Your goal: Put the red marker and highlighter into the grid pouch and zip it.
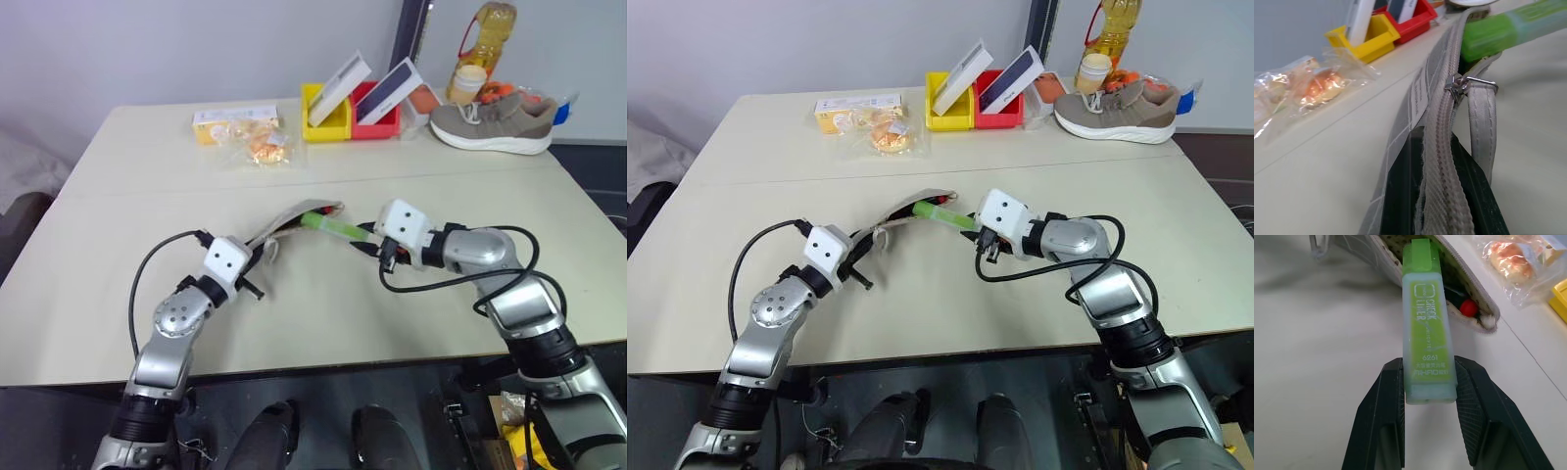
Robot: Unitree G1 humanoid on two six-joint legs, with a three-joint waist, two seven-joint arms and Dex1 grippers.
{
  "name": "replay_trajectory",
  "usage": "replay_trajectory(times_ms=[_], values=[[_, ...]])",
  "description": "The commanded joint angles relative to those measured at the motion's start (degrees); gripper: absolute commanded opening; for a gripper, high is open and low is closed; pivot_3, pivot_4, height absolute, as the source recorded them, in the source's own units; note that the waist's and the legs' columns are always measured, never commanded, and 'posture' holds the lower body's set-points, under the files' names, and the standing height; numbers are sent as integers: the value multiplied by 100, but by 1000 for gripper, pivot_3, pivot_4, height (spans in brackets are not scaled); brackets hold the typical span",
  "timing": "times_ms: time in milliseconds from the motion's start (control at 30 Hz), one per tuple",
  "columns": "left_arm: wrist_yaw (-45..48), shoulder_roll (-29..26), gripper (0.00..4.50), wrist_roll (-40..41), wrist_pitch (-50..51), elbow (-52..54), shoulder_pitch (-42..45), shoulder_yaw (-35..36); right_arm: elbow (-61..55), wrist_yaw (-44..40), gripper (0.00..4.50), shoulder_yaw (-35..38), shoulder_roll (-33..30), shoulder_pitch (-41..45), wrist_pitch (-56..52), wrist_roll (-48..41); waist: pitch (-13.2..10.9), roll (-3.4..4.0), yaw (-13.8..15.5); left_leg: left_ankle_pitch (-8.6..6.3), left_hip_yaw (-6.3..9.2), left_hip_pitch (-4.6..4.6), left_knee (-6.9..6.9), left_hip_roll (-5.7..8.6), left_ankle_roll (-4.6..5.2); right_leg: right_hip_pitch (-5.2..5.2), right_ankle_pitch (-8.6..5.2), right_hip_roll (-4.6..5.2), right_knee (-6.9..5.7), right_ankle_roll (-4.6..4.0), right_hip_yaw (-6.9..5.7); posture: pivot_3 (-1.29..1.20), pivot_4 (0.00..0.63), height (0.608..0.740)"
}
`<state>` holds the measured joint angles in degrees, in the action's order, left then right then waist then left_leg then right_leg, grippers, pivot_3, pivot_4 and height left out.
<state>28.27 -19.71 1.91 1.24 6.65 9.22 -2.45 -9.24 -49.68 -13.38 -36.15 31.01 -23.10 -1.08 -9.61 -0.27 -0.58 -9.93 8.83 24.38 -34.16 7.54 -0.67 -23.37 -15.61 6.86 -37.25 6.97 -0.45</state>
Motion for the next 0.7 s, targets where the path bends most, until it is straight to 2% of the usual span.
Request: replay_trajectory(times_ms=[33,300,500,533,600,700], values=[[250,-132,0,136,-196,389,-24,-72,-255,-239,863,-210,-222,268,350,261,0,0,0,0,-1,0,0,0,0,0,0,0,0,0,0,0,150,740],[867,-400,0,221,-282,375,53,-289,-470,-848,863,-890,-400,660,1055,850,0,0,-3,-1,-3,0,0,-2,0,0,0,0,1,0,0,0,150,740],[1034,-428,0,301,-196,485,53,-320,-132,-822,863,-938,-203,849,1237,1107,0,-1,-4,-1,-3,0,0,-2,0,0,0,0,1,0,1,0,150,740],[1041,-432,0,315,-177,522,35,-312,-105,-817,1931,-920,-191,854,1246,1145,0,0,-4,-1,-3,0,0,-2,0,0,0,0,1,0,1,0,150,740],[1055,-447,0,345,-147,578,-4,-294,-61,-785,2828,-873,-173,853,1257,1205,-1,-1,-1,-1,-3,0,0,-2,0,0,0,0,1,0,1,0,150,740],[1066,-471,0,377,-127,612,-47,-288,-32,-695,4455,-812,-182,830,1318,1312,0,-1,-2,-1,-3,0,0,-2,0,0,0,0,1,0,2,0,150,740]])
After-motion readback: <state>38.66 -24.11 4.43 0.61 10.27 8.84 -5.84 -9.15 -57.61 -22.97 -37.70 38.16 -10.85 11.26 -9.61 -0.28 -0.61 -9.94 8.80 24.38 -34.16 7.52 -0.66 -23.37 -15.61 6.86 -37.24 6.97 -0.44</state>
